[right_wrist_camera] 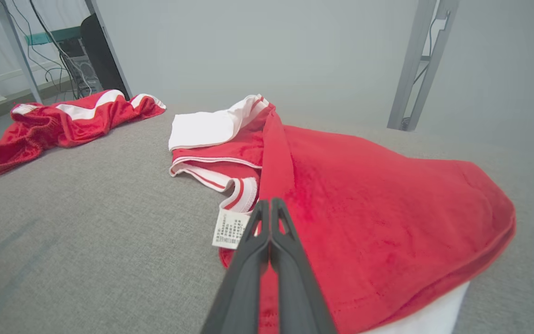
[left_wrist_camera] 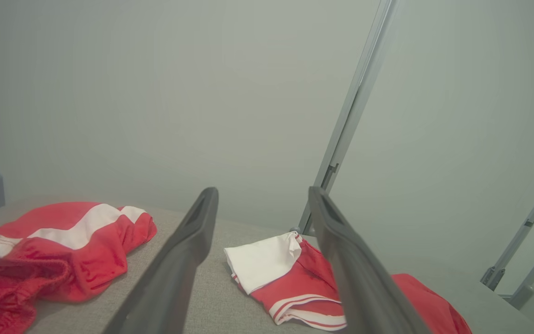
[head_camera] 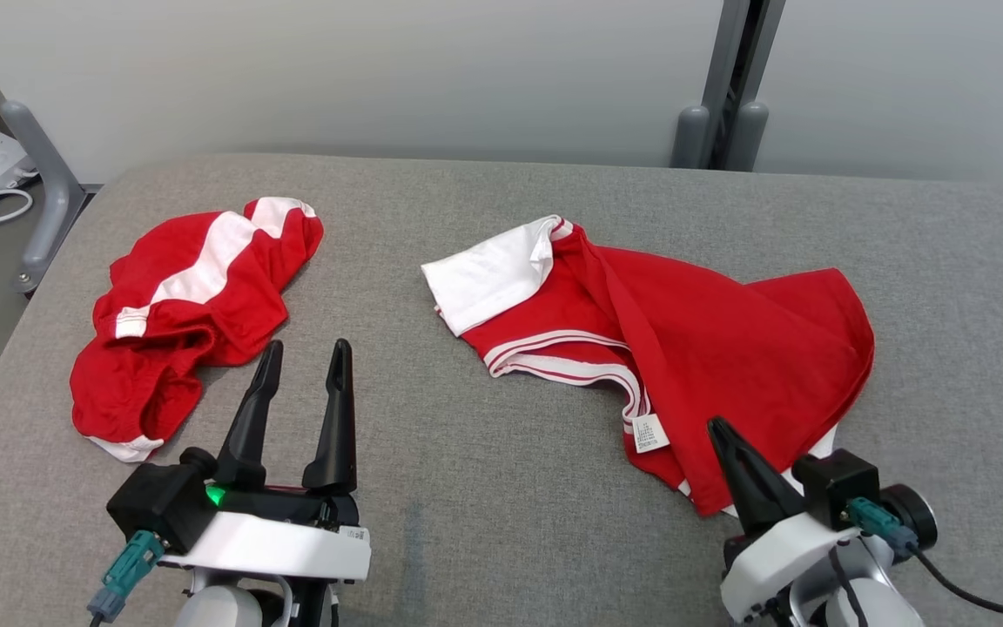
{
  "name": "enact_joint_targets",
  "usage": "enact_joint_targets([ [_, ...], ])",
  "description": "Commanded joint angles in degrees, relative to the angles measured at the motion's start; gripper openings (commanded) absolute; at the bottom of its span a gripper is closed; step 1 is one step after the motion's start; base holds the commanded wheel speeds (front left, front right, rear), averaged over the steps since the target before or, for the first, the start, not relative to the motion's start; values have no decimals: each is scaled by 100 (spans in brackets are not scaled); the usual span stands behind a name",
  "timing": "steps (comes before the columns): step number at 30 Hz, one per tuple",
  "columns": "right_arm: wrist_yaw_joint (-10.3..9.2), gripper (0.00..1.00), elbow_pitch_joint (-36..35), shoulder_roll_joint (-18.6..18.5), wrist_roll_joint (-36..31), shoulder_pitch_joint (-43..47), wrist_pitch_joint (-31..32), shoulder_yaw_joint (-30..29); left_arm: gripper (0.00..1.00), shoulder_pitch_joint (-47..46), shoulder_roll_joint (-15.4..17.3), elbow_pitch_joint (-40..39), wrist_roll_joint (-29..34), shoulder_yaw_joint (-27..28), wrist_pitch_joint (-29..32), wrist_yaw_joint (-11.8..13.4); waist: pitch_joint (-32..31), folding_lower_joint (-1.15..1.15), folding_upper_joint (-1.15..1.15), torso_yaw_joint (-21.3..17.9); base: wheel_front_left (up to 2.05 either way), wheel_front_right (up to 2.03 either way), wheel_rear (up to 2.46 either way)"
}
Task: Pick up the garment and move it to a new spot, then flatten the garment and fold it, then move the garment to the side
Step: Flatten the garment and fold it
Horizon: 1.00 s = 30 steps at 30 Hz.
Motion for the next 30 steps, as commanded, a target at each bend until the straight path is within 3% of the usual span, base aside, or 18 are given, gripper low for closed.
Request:
enact_joint_targets([
  [1, -1, 0, -120, -31, 19, -90, -63, -40, 100, 51, 21, 0, 12, 34, 0, 4, -21, 0, 0, -16, 0, 0, 0],
  [10, -1, 0, -1113, -46, -74, -244, -180, -538, 100, 154, 21, 11, 26, 129, 0, -2, -191, 0, 0, -173, 0, 0, 0],
  [16, -1, 0, -1497, 2, -248, 32, 0, -1493, 100, 197, 21, 47, 33, 123, 0, -24, -203, 0, 0, -267, 0, 0, 0],
  [17, -1, 72, -1517, 6, -318, 75, 28, -1709, 100, 201, 20, 69, 40, 115, 0, -26, -196, 0, 0, -280, 0, 0, 0],
  [18, -1, 100, -1533, 17, -305, 111, 25, -1839, 100, 195, 20, 89, 45, 101, 0, -33, -190, 0, 0, -290, 0, 0, 0],
  [30, -1, 100, -1602, 14, -136, 220, -43, -1872, 100, 108, 21, 418, 108, 40, -1, -26, -140, 0, 0, -365, 0, 0, 0],
])
